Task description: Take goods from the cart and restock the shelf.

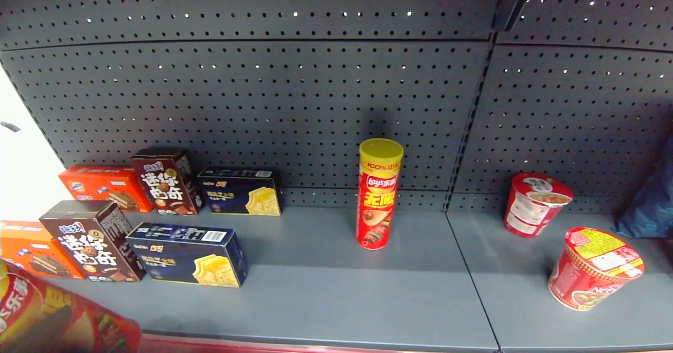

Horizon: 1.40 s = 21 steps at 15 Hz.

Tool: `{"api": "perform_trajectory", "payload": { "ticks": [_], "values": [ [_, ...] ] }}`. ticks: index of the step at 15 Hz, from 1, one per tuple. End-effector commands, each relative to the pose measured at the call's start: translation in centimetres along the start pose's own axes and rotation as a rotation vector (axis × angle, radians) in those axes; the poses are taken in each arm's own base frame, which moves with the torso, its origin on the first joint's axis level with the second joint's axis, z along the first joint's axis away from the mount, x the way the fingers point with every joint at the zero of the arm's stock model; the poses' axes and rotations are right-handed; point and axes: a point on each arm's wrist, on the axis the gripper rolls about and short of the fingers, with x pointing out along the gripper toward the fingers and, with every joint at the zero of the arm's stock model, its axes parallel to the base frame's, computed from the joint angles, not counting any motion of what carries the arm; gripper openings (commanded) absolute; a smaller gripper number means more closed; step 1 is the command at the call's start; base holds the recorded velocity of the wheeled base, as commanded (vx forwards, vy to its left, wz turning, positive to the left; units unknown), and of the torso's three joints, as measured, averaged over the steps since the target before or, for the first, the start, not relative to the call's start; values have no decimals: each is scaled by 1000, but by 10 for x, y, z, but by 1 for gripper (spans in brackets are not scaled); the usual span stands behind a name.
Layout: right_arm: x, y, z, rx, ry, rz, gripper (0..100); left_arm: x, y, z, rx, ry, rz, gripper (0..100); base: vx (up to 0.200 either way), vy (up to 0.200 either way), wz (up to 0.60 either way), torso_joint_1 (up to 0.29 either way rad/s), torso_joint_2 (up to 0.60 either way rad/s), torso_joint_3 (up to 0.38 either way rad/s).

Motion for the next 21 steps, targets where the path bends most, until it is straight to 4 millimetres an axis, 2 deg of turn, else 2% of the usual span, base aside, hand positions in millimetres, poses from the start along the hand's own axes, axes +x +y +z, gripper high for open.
{"api": "perform_trajectory", "payload": {
  "ticks": [1,2,3,6,8,10,12,15,20,21],
  "values": [
    [2,0,10,-7,17,26,100,-4,0,5,5,-23,32,0,0,0,0,0,0,0],
    [4,1,68,-16,-44,145,100,-6,1,7,13,-19,52,0,0,0,0,0,0,0],
    [19,2,97,-13,8,224,100,-9,0,3,16,0,64,0,0,0,0,0,0,0],
    [33,6,134,-14,5,386,100,-19,0,-1,54,-16,114,0,0,0,0,0,0,0],
    [45,9,159,-13,19,418,100,-22,0,-5,54,12,149,0,0,0,0,0,0,0],
    [60,16,170,-17,51,546,100,-24,0,-7,54,14,160,0,0,0,0,0,0,0],
    [70,25,165,-21,80,724,100,-25,0,-5,54,6,154,0,0,0,0,0,0,0],
    [100,37,151,-107,204,742,100,-24,-1,0,51,-2,96,0,0,0,0,0,0,0],
    [159,64,155,-135,312,783,100,-21,-2,4,48,5,38,0,0,0,0,0,0,0],
    [177,71,155,-136,329,784,100,-20,-2,2,47,13,28,0,0,0,0,0,0,0]
  ]
}}
